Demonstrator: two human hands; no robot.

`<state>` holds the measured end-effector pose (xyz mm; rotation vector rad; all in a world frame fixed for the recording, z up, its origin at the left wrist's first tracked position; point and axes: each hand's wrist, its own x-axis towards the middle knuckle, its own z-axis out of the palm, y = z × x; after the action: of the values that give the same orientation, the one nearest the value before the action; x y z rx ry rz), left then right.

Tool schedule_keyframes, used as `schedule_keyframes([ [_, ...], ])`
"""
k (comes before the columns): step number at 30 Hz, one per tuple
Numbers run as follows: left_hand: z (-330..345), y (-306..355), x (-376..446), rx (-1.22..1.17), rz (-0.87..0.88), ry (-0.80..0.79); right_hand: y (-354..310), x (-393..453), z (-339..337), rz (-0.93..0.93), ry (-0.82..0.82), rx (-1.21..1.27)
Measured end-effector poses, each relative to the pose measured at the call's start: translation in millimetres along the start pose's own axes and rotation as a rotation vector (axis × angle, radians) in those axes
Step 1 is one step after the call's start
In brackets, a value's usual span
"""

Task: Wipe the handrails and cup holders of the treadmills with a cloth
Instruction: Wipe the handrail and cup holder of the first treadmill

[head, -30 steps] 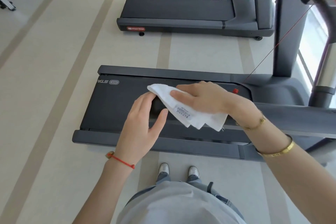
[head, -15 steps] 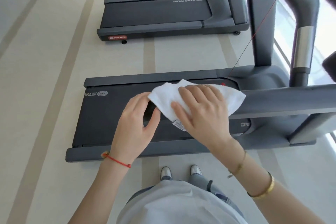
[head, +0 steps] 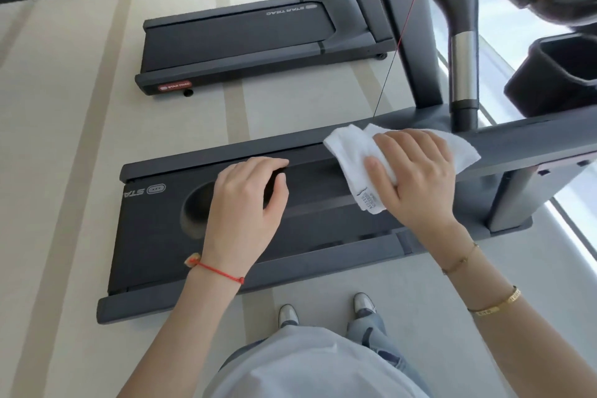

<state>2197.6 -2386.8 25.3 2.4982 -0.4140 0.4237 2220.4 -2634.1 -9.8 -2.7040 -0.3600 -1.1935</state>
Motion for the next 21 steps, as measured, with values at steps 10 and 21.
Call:
schedule_keyframes([
  [10,59,84,26,0.020,-0.061,0.021,84,-5,-15,-0.137,-0.037,0.048],
  [21,107,131,38,0.167,-0.135,0.103,114,-5,-28,-0.226,-0.143,0.117],
])
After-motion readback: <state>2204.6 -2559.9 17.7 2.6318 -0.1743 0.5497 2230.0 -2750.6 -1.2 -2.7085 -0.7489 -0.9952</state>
